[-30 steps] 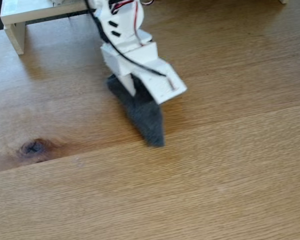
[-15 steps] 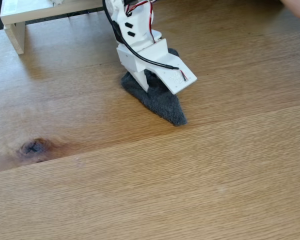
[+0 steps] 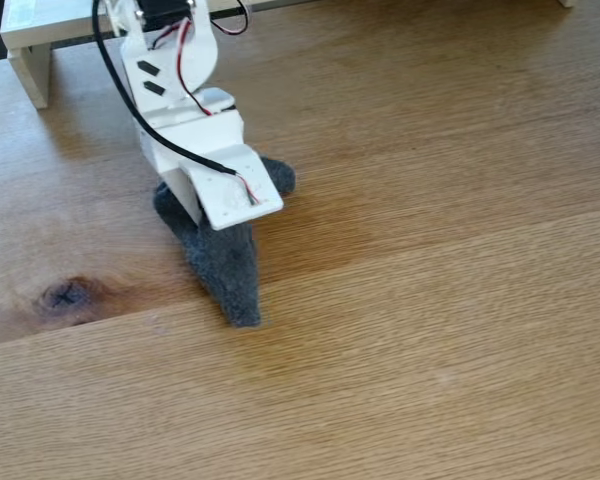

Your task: Clean the area in front of the robot

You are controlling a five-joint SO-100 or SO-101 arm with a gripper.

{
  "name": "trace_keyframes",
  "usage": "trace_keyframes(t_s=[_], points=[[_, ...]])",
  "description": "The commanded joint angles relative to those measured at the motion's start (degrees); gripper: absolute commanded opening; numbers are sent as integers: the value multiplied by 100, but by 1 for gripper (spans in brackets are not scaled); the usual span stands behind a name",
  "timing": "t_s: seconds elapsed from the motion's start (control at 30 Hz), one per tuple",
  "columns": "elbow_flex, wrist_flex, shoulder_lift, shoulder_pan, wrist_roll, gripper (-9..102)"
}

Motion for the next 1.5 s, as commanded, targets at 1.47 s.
trace_keyframes(t_s=[1.47], points=[[-1925, -1696, -1828, -466, 870, 0]])
